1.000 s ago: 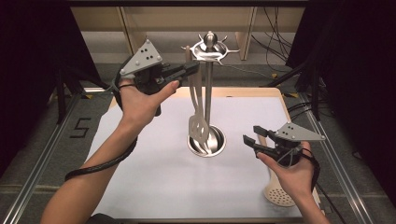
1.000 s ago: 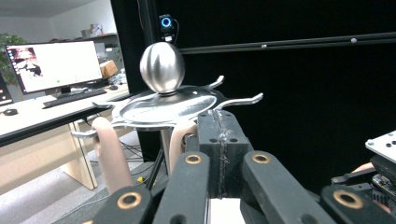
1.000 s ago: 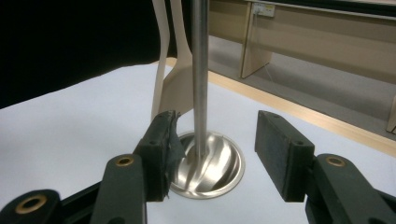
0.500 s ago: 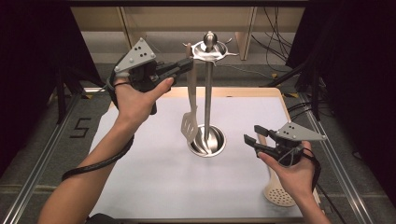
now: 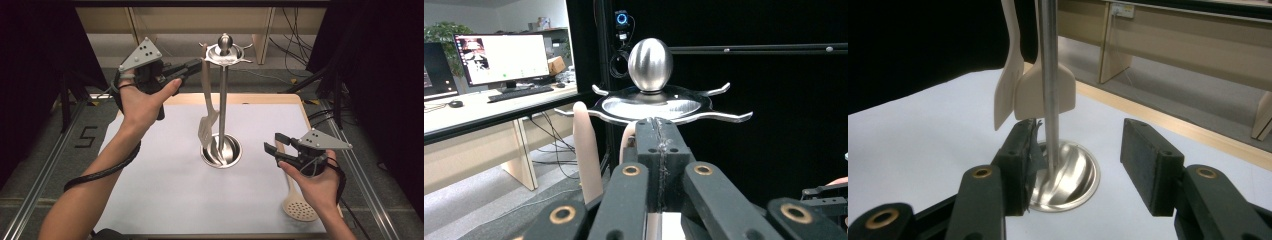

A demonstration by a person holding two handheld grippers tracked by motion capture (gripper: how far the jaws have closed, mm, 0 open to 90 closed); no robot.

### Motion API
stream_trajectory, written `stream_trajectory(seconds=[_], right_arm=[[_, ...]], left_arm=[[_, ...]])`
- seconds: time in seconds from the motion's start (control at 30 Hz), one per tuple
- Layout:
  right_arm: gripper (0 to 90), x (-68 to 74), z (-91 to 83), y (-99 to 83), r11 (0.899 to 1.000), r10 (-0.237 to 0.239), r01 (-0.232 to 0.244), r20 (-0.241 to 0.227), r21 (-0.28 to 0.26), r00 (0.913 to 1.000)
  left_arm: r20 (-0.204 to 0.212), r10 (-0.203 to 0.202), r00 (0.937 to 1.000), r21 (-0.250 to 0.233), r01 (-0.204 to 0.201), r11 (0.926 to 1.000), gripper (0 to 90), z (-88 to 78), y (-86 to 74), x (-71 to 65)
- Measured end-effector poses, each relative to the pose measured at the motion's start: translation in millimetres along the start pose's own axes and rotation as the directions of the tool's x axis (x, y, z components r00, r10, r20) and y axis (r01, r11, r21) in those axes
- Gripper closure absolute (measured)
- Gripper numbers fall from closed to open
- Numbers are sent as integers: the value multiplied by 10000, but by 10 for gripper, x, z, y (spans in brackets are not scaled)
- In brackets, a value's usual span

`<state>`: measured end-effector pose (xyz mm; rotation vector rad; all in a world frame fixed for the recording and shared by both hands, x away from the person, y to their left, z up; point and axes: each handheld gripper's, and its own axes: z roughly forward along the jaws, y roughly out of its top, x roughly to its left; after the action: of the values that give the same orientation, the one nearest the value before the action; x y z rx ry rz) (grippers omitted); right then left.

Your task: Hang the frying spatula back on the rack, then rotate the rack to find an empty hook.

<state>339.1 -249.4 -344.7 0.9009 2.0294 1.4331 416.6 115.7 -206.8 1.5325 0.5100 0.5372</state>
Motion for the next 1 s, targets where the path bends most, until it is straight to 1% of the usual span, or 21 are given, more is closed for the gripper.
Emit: stream_trajectory(seconds=[0.07,0.1,0.13,0.17,0.2,0.23,0.37,0.4,0.47,0.53,0.57,0.6,0.63,0.7,0.73,0.8,0.83,0.9,0.93,0.97,1.0], right_arm=[[498,36,-18,-2,9980,582,-589,302,226,9978],[498,20,-20,2,9982,499,-507,254,308,9984],[497,22,-33,6,9971,621,-632,266,420,9977],[495,-28,-23,12,9990,286,-291,164,324,9995],[495,-28,-23,12,9990,286,-291,164,324,9995],[491,-65,-35,22,9986,103,-111,155,512,9998],[490,-164,-68,12,9918,593,-639,444,1108,9973],[490,-203,-62,2,9938,395,-448,542,1021,9978],[490,-260,-87,-22,9892,619,-704,694,1282,9957],[490,-307,-91,-46,9879,603,-707,783,1383,9951],[490,-319,-91,-57,9859,715,-840,895,1446,9934],[490,-349,-86,-67,9867,608,-746,976,1444,9934],[490,-355,-91,-75,9824,783,-944,1035,1611,9915],[490,-377,-75,-97,9809,961,-1139,1164,1574,9885],[490,-406,-71,-106,9824,770,-955,1179,1603,9900],[489,-429,-84,-105,9744,795,-1012,1136,2010,9903],[488,-442,-79,-118,9734,820,-1038,1120,2044,9903],[488,-433,-74,-128,9641,1278,-1528,1247,2170,9839],[487,-431,-65,-136,9625,1465,-1720,1315,2097,9804],[487,-452,-79,-131,9556,1388,-1680,1331,2422,9813],[486,-482,-67,-143,9603,1188,-1466,1276,2372,9847]], left_arm=[[4,1,10000,-21,-1,10000,893,-6,-5,0],[1,54,10000,-34,-54,10000,892,-13,-6,0],[-2,73,10000,-49,-73,10000,888,-21,-7,-2],[24,54,10000,-174,-54,9998,844,-41,-12,-5],[11,22,10000,-306,-21,9995,844,-62,-18,-11],[-6,39,10000,-435,-39,9990,807,-91,-25,-17],[-50,-130,9999,-887,125,9960,657,-224,-90,-56],[-170,-76,9998,-956,60,9954,628,-276,-122,-71],[-268,-25,9996,-962,-1,9954,600,-346,-174,-88],[-502,64,9987,-965,-112,9953,577,-429,-242,-105],[-576,96,9983,-920,-149,9957,569,-466,-270,-107],[-618,66,9981,-948,-124,9954,563,-493,-297,-108],[-665,60,9978,-915,-120,9957,557,-519,-321,-107],[-714,13,9974,-836,-72,9965,548,-555,-368,-104],[-730,-24,9973,-840,-37,9965,541,-563,-384,-103],[-791,-90,9968,-790,27,9969,523,-587,-429,-89],[-807,-115,9967,-811,49,9967,515,-591,-445,-82],[-878,-157,9960,-780,89,9969,510,-606,-486,-71],[-876,-192,9960,-795,123,9968,510,-610,-502,-70],[-873,-216,9959,-773,148,9969,510,-617,-516,-69],[-870,-242,9959,-783,174,9968,509,-622,-527,-69]])
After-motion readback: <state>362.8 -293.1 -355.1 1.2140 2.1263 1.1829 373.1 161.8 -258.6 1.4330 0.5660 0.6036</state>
